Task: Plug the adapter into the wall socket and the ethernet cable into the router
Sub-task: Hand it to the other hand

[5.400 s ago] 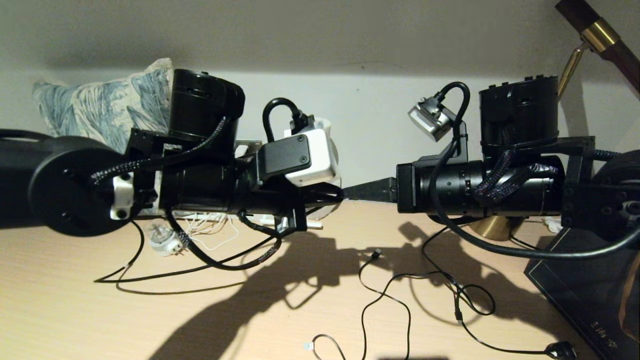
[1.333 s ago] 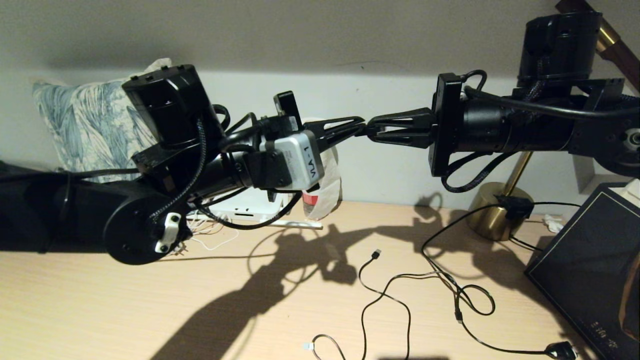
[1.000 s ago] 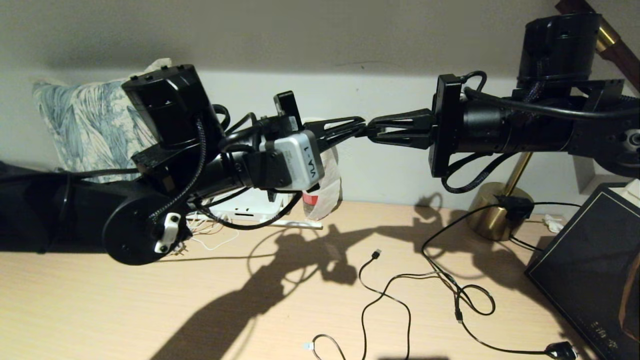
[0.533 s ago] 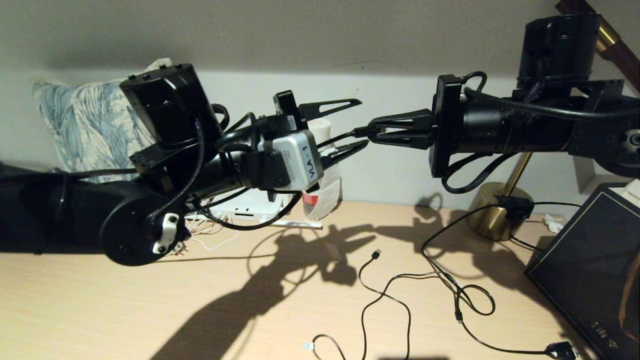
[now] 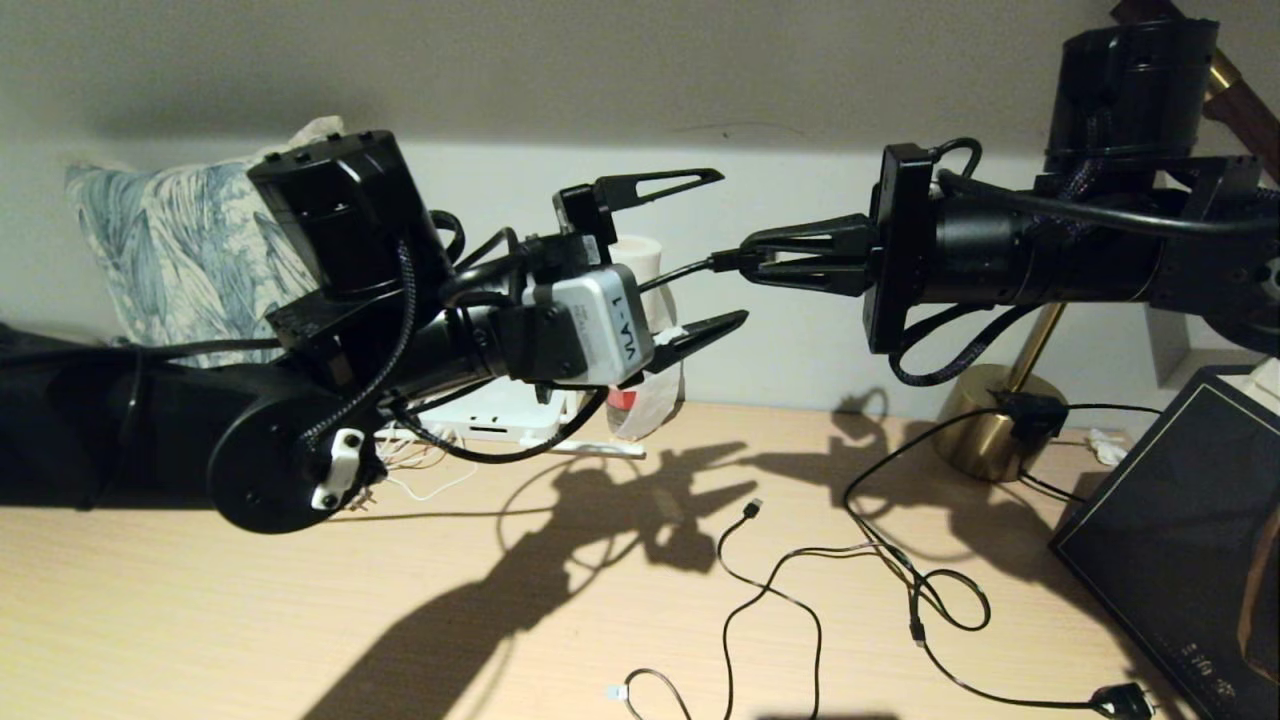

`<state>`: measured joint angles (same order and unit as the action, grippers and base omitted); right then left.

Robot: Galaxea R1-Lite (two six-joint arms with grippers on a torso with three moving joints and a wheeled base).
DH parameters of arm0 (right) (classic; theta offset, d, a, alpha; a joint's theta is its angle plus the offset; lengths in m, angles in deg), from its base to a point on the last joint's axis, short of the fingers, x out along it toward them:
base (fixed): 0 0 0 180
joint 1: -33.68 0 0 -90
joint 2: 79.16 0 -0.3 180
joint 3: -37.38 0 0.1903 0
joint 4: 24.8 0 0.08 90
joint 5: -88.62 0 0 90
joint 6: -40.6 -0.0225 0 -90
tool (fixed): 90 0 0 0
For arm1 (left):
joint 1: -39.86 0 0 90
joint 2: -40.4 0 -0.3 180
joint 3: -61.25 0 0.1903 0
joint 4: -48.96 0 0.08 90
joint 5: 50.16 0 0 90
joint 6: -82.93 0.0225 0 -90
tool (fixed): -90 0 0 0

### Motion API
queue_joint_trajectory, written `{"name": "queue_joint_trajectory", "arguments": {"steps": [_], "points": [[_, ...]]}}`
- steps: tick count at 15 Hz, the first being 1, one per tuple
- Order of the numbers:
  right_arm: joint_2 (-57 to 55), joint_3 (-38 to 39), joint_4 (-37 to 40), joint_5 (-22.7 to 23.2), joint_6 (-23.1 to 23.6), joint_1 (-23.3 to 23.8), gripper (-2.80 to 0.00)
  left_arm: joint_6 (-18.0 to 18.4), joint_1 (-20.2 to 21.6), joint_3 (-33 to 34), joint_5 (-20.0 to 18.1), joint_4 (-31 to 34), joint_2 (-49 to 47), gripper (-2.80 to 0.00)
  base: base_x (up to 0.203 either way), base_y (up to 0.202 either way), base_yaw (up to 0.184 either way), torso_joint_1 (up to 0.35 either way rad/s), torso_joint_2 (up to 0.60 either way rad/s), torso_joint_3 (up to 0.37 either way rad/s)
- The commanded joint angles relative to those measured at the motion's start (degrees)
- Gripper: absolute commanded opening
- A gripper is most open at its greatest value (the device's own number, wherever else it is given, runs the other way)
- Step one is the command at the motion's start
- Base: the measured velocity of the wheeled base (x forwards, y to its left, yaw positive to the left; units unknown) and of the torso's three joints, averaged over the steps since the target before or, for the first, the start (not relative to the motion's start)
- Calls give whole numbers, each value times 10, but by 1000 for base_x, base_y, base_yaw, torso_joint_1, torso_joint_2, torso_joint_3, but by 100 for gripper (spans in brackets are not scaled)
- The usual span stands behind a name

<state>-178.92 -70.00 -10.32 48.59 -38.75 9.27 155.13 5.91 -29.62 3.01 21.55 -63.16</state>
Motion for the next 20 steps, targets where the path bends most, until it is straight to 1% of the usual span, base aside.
{"name": "queue_joint_trajectory", "arguments": {"steps": [1,17,18,20], "points": [[0,0,-1,3,-5,0,-280,4,0,0,-3,-3,-2,-280,0,0,0,0,0,0],[1,2,-1,3,-5,0,-280,3,-7,2,-5,-1,-5,-280,0,0,0,0,0,0],[2,3,-1,3,-5,0,-280,3,-7,1,-5,-2,-5,0,0,0,0,0,0,0],[2,4,-1,3,-5,0,-280,3,-7,2,-6,-2,-5,0,0,0,0,0,0,0]]}}
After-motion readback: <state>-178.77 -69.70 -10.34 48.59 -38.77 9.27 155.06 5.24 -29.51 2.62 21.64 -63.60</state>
